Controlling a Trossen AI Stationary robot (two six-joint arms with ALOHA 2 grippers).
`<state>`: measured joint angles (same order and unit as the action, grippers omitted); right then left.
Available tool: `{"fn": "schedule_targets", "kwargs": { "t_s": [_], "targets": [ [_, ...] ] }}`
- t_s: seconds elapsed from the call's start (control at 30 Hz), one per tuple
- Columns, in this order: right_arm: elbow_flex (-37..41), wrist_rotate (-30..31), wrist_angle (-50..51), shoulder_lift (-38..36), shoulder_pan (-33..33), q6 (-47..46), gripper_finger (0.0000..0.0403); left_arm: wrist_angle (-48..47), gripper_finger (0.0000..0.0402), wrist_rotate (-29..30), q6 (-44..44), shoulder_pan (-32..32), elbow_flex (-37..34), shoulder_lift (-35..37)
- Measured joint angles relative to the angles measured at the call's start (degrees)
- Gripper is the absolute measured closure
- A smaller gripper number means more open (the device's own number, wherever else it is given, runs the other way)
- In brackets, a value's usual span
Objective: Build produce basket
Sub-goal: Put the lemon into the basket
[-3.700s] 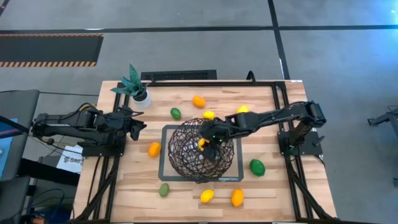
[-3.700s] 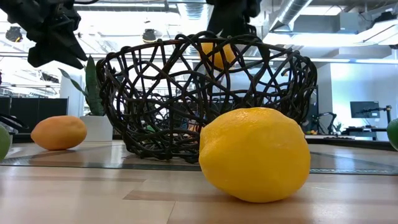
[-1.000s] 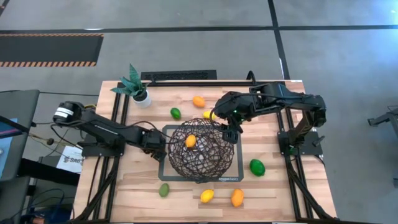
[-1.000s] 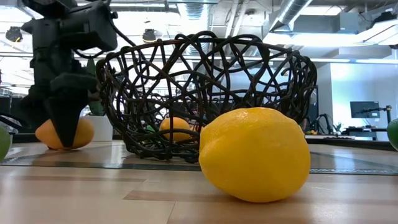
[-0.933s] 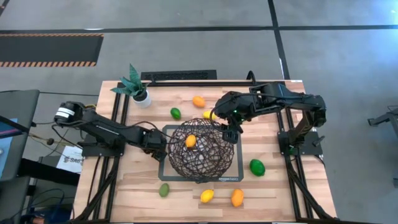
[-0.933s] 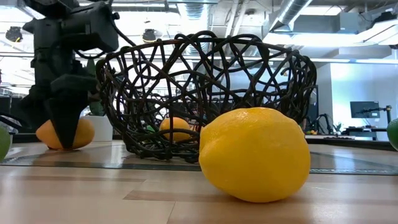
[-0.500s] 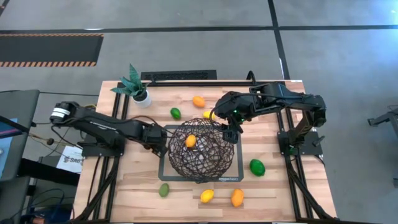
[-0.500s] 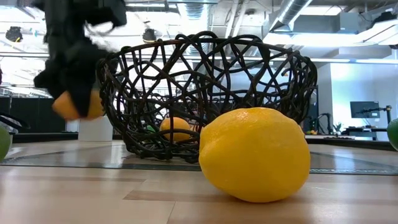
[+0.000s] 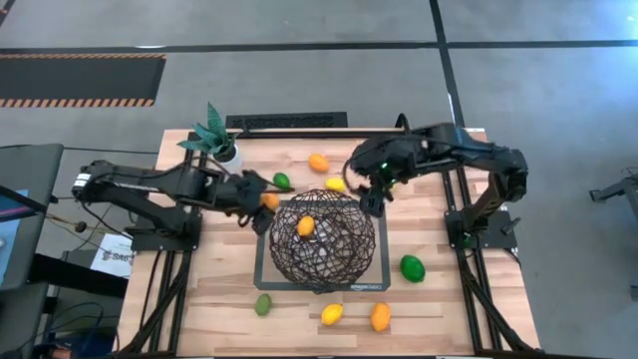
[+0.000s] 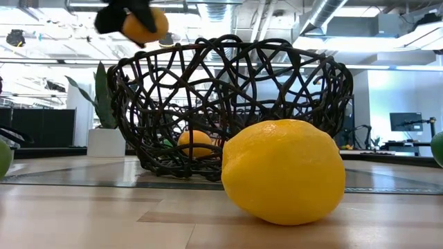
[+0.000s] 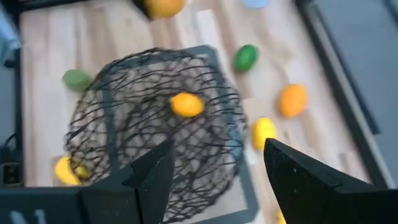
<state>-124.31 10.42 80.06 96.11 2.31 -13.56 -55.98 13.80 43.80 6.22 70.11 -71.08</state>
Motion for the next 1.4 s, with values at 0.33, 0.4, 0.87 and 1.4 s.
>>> {"fn": "schedule_targets", "kwargs": {
  "t_s": [0.33, 0.4, 0.87, 1.4],
  "targets": [
    [0.0, 9.2, 3.9, -8.5, -4.2, -1.4, 0.0259, 3.5, 0.0212, -10.6, -21.1, -3.3, 13.7, -23.2],
    [0.0, 9.2, 4.1, -10.4, -4.5, -1.4, 0.0305, 3.5, 0.0212, -11.5, -24.8, -4.0, 18.5, -28.3],
    [0.0, 12.3, 4.4, -17.5, -0.7, -3.1, 0.0396, -7.4, 0.0212, -15.9, -40.6, -6.0, 38.9, -53.2],
    [-0.1, 12.3, 4.9, -15.6, 1.5, -2.6, 0.0396, -6.0, 0.0213, -15.0, -40.8, -7.7, 36.6, -56.6]
  ]
}}
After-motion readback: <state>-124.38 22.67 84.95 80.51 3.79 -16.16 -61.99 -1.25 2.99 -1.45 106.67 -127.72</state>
